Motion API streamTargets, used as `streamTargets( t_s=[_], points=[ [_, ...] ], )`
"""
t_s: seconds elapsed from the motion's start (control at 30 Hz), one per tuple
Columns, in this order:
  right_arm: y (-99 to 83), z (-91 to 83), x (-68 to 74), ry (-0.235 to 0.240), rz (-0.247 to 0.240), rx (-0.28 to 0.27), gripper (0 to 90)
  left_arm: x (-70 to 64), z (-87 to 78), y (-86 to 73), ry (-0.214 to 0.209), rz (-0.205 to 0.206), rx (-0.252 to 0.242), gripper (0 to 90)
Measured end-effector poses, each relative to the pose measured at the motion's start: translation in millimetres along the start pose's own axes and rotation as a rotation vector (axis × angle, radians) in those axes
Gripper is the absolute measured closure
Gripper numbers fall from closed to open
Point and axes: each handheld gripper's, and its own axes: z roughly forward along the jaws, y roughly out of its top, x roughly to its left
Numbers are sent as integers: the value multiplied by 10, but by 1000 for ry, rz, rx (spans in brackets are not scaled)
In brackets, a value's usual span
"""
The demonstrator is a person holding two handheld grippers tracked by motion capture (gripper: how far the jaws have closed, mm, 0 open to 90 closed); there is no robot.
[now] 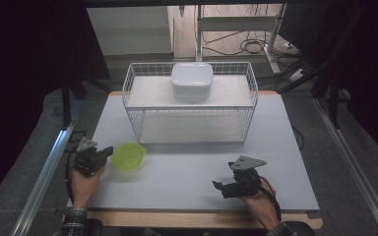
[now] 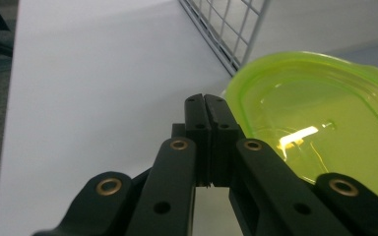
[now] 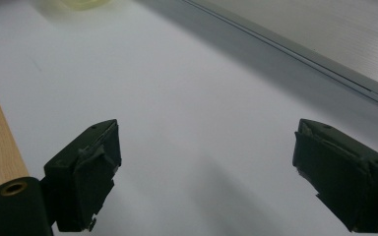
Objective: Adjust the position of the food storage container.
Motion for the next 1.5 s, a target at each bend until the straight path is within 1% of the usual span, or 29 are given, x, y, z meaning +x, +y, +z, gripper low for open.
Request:
streamTargets(
  t_s=[0.13,0.2,0.27,0.33,0.4,0.47,0.53,0.6,0.67,0.77,0.97,1.1,1.13,1.2,1.23,1.3,1.37,1.43,1.5],
  points=[
    [-1,0,4,1,-2,3,115,-30,13,-11,-6,-12,12,895],
    [-1,2,3,2,-2,6,115,-43,9,-17,-20,-25,12,895],
    [-2,7,6,3,-2,7,115,-66,4,-20,-23,-23,16,895],
    [-3,9,8,5,-7,10,115,-89,3,-23,-33,-33,18,895],
    [-4,14,12,6,-8,12,115,-120,9,-28,-53,-51,17,895],
    [-5,16,13,6,-8,15,115,-169,17,-28,-73,-58,16,896],
    [-6,19,13,5,-8,16,115,-231,26,-17,-83,-41,17,896],
    [-6,20,12,4,-9,16,115,-286,37,-6,-98,-32,20,896],
    [-7,20,11,5,-7,18,115,-340,60,-1,-104,-20,29,897],
    [-7,18,10,6,-5,18,115,-395,78,9,-124,-16,32,897],
    [-14,32,6,8,0,27,115,-534,116,25,-162,6,38,897],
    [-18,38,1,5,2,30,114,-611,118,33,-177,41,46,897],
    [-18,38,-1,4,5,33,114,-617,112,33,-173,51,47,897],
    [-20,38,-7,3,9,31,114,-605,104,27,-173,44,44,897],
    [-21,37,-9,4,11,31,114,-590,102,21,-169,42,48,896],
    [-24,36,-13,4,15,34,114,-564,95,8,-155,51,59,896],
    [-26,40,-15,5,15,38,114,-547,89,-9,-151,52,69,896],
    [-26,42,-16,4,15,39,114,-540,100,-28,-163,51,86,896],
    [-25,41,-15,4,15,38,114,-553,127,-47,-175,63,110,896]
  ],
)
